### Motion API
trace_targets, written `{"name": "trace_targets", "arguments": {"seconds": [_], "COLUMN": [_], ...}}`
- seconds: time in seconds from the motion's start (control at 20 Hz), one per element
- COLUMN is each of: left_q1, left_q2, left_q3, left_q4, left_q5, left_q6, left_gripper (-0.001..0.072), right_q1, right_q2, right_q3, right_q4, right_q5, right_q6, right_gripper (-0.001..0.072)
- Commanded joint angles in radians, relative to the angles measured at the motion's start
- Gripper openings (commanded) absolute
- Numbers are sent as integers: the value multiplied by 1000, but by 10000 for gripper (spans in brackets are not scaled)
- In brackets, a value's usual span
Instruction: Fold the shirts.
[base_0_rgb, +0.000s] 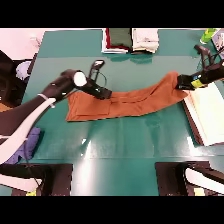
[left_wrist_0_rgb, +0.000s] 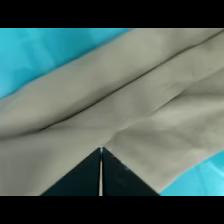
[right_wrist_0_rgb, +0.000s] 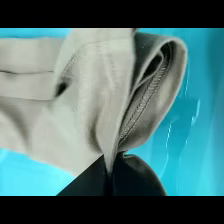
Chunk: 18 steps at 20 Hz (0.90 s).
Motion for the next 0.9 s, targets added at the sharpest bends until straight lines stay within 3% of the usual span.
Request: {"name": "trace_targets", "arguments": {"seconds": [0.0, 0.55, 0.85], "left_q1": [-72, -110, 32], "left_q2": [-144, -237, -87], "left_q3": [109, 174, 174], "left_q4": [-75, -78, 0], "left_q5": [-5, -22, -100], "left_q6": [49, 39, 32], "left_gripper": [24, 24, 24], "right_q1": [81, 362, 470], "right_q2": [61, -49, -127], "right_q3": [106, 364, 433], "right_q4": [1, 1, 2], "right_q5": [58, 65, 23], "right_q6": [53, 143, 192], "right_gripper": [12, 12, 12]}}
